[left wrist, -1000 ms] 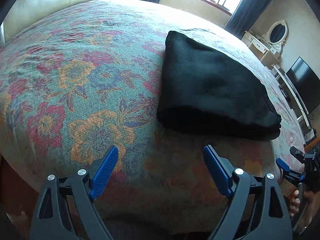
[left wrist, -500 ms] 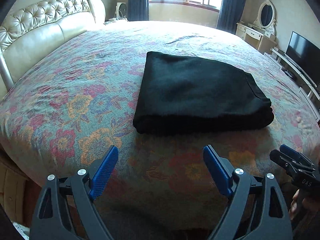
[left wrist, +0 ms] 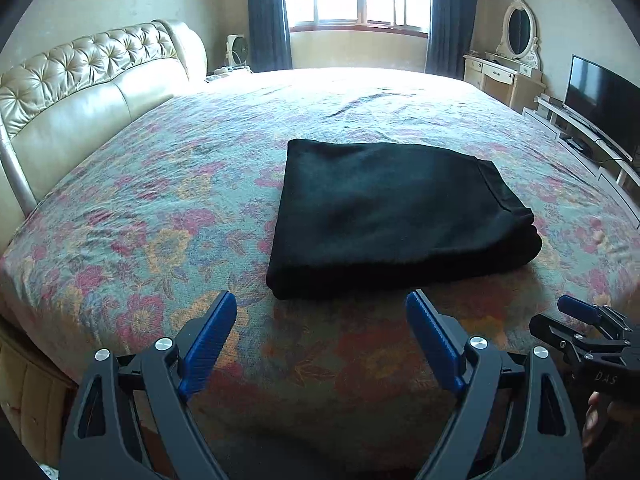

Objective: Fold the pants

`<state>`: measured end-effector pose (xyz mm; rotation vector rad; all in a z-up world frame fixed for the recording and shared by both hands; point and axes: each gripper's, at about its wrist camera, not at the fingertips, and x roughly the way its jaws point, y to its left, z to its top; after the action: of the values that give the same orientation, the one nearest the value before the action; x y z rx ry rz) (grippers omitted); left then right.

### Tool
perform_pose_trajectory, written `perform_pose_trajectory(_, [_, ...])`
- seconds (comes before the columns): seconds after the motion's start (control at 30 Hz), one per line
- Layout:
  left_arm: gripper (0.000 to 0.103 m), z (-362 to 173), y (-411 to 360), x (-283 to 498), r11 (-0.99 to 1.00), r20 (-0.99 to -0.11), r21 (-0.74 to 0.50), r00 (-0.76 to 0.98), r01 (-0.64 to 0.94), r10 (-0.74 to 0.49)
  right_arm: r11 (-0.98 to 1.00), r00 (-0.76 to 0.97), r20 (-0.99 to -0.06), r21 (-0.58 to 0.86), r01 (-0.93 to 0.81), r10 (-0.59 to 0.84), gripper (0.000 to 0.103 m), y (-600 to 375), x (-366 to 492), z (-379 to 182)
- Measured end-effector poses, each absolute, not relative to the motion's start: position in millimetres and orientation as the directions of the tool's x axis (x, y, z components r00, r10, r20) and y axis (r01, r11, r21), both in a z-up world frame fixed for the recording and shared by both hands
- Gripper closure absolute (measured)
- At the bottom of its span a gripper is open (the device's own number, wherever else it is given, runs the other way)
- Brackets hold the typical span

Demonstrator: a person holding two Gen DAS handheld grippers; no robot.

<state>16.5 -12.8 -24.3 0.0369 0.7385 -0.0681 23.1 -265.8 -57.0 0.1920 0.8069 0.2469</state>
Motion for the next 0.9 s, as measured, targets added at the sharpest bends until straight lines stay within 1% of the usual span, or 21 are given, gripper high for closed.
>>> perform_pose_trajectory(0.07, [0.018,-22,-13,16,0.997,-0.667,0.008,0.743,0.079,-0.053,0.96,0.674,-0.686,0.237,-0.148,0.274,0.014,-263,22,-52])
perform_pose_trajectory(0.17, [0.018,-18,-16,15,0.997,-0.657,-0.001,0.752,0.078,-0.059,0.958,0.68,-0.677,0.236,-0.161,0.281,0.014,-261,21,-46])
perform_pose_trajectory(0.37, [0.017,-1,-19,8,0.993,-0.611,-0.054,0.783,0.104,-0.115,0.961,0.69,-0.67,0.218,-0.17,0.274,0.014,-257,19,-39])
perform_pose_trajectory(0.63, [0.017,-13,-19,9,0.993,-0.652,-0.081,0.75,0.081,-0.114,0.977,0.719,-0.664,0.179,-0.113,0.205,0.014,-263,17,-31])
perform_pose_trajectory(0.77, [0.017,-17,-22,6,0.998,-0.656,-0.03,0.752,0.052,-0.059,0.978,0.736,-0.647,0.177,-0.106,0.197,0.013,-265,17,-20])
perform_pose_trajectory(0.9, [0.017,-17,-28,2,0.999,-0.638,0.043,0.77,0.016,0.015,0.978,0.738,-0.644,0.172,-0.117,0.201,0.013,-262,18,-14])
